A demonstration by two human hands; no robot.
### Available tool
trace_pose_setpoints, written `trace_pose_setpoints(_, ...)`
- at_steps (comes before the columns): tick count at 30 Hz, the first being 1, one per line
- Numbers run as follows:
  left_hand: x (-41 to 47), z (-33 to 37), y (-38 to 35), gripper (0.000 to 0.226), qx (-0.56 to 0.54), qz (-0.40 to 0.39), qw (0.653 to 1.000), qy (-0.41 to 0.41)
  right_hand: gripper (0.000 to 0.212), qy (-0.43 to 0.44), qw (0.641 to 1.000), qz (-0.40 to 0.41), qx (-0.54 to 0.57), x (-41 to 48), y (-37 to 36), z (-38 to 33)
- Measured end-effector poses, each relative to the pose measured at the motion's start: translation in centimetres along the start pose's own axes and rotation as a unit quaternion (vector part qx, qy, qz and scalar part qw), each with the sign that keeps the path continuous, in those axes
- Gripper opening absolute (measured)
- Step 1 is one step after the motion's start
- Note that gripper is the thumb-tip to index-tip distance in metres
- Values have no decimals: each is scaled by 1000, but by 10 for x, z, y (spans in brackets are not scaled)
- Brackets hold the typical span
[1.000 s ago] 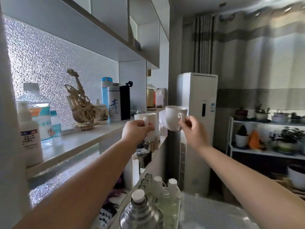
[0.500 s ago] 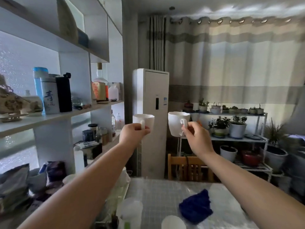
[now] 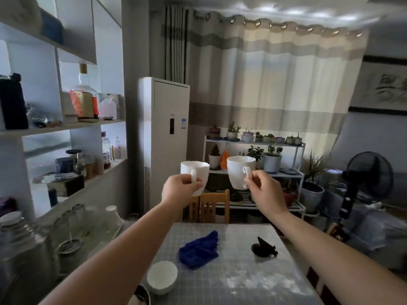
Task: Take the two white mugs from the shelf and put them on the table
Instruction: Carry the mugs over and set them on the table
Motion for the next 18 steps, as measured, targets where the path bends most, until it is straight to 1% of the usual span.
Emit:
trace_pose_setpoints(2,0,-4,-14,19,4,-19,1000,-2,13,-11,1000,-5,9,-5,1,11)
trace_pose_setpoints(6,5,-21,-34,6,0,-36,999,2,13,-29,999,-11,17,-12,-7,32)
trace_pose_setpoints(11,26,-57,-40,12,-10,-51,998,33,14,-62,997,-27,32,-19,-34,54)
trace_pose_setpoints(14,37,-85,-44,14,-2,-67,996,55,9,-88,994,-29,50,-26,-56,71)
trace_pose_setpoints(18,42,-127,-60,19,5,-61,995,80,11,-120,990,-55,58,-46,-89,100)
Point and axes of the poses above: each hand's wrist, its own x-axis towards the middle knuckle, its own y-axis out of the back of the hand, z = x × y, the point moved 1 cm from there along x, towards the middle knuckle, and after that the axes turned 7 degrees about -z, right-handed, at the moved point
